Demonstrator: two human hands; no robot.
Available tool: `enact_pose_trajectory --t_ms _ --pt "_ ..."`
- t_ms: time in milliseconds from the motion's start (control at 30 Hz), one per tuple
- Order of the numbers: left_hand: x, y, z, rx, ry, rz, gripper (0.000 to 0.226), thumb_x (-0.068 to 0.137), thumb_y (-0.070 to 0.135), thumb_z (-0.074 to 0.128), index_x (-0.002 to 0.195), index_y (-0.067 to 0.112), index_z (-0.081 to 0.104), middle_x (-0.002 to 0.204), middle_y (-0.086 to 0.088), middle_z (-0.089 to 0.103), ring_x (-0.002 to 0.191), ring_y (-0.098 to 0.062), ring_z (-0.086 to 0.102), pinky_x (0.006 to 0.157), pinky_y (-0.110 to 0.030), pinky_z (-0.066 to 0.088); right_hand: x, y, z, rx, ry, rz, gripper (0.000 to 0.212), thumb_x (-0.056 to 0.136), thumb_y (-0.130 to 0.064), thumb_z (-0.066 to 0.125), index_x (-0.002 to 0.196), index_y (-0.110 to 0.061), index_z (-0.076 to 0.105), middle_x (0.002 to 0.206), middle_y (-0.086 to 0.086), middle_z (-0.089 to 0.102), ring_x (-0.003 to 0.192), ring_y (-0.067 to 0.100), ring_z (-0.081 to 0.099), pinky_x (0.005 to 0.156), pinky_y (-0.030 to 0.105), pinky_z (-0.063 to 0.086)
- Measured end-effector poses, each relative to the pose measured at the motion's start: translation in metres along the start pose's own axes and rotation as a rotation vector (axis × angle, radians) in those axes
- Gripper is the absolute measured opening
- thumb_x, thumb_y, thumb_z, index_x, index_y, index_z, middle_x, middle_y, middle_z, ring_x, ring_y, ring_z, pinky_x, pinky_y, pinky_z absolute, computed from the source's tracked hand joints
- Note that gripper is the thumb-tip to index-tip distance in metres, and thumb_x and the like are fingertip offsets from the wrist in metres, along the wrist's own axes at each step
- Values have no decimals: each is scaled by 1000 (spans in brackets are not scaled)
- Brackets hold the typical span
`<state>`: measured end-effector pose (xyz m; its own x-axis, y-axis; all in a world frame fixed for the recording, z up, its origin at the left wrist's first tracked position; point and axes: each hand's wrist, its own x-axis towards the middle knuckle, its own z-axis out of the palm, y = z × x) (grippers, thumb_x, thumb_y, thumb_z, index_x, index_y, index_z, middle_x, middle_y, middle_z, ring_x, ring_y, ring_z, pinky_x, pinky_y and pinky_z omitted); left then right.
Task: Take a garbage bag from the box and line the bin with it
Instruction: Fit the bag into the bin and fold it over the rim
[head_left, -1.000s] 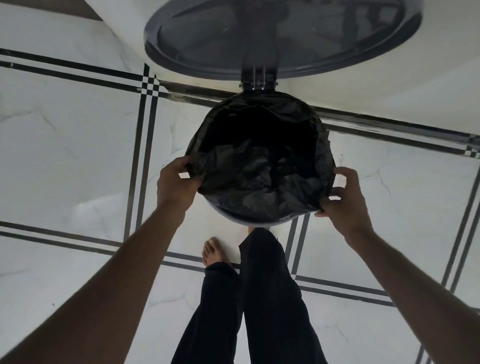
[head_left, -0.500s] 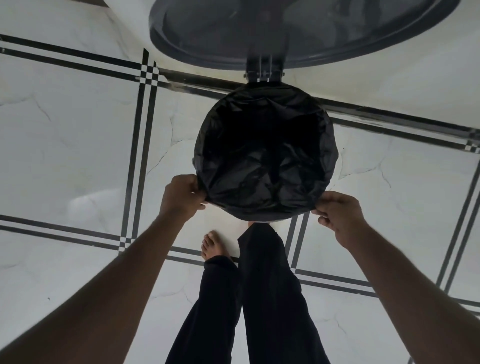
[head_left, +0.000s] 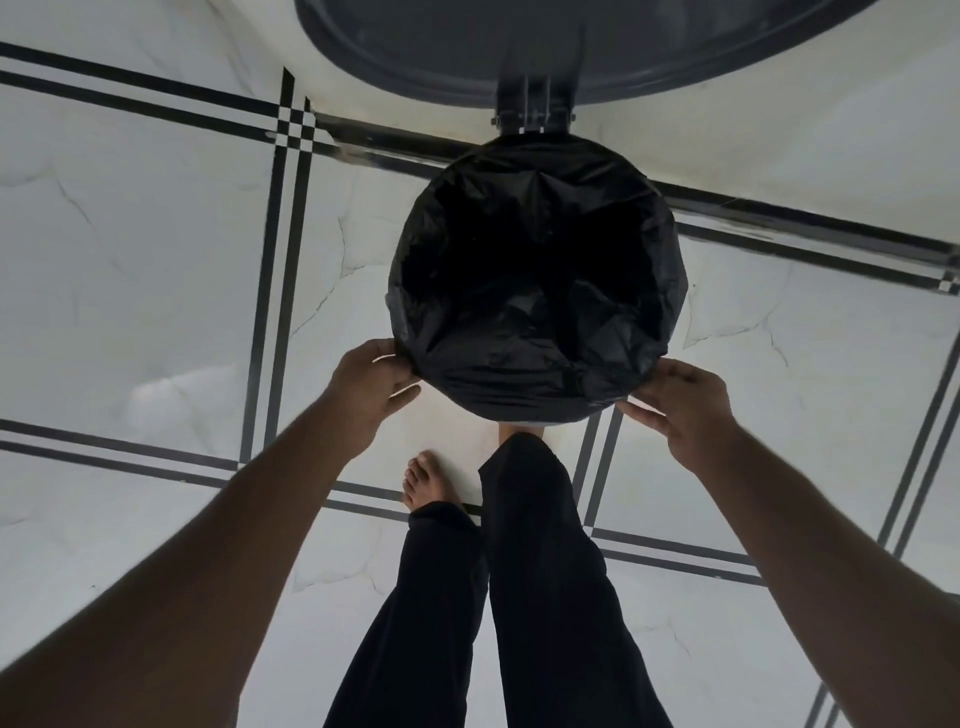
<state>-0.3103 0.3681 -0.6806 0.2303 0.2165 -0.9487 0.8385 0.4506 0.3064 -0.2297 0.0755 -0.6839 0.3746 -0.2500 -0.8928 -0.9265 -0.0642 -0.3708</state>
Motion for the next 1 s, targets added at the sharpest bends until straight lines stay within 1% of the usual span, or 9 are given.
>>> enact_pose_trajectory --t_ms 133,233,333,400,500,600,800,933,1000 --pt "-8 -7 -5 -353 -133 -77 27 103 1 36 100 11 61 104 -7 68 99 -22 66 86 -37 55 6 2 0 139 -145 70 40 85 25 50 116 6 65 101 18 76 90 27 76 73 34 64" --pt "-8 -13 8 -439 -64 -67 27 102 1 35 100 9 60 99 -7 66 91 -20 65 80 -34 55 8 11 0 210 -124 47 46 85 24 52 123 1 61 113 18 73 97 28 75 69 29 62" --pt "-6 -11 25 -220 84 -11 31 102 0 31 116 8 56 107 -7 64 89 -18 64 75 -31 57 5 23 -3 165 -144 16 40 86 22 52 112 -6 63 106 15 69 94 25 69 71 27 60" --pt "-4 -12 32 -12 158 79 31 98 -3 29 119 10 49 112 -8 61 92 -22 64 69 -30 58 3 30 -2 105 -165 -12 29 88 19 52 110 5 63 102 18 65 92 27 65 75 27 60" --pt "-3 -17 33 419 236 259 27 91 -1 33 113 14 39 98 -6 61 94 -33 64 78 -48 59 7 38 0 -157 -58 -137 19 87 14 60 104 21 59 90 18 61 79 24 60 65 21 59" --pt "-4 -20 32 690 302 367 19 93 7 36 108 18 33 88 -6 62 83 -36 65 75 -53 57 12 39 5 -400 41 -246 10 81 11 67 87 6 72 81 17 68 67 23 64 67 27 59" --pt "7 -26 22 829 379 532 23 94 2 47 111 15 37 84 -9 67 72 -35 66 70 -52 59 14 34 12 -281 -14 -193 25 81 20 62 81 -3 72 79 13 72 72 22 71 73 24 62" --pt "10 -31 19 884 420 602 30 91 -1 55 112 14 40 88 -9 70 74 -36 68 73 -51 59 17 37 1 -417 -92 -193 11 78 15 70 85 7 72 79 16 71 76 27 70 77 26 61" --pt "7 -30 20 785 381 551 28 90 0 57 112 13 45 90 -5 70 76 -32 69 77 -48 59 16 35 -4 -309 -72 -185 14 80 17 66 81 4 72 79 16 71 78 27 70 83 29 61"
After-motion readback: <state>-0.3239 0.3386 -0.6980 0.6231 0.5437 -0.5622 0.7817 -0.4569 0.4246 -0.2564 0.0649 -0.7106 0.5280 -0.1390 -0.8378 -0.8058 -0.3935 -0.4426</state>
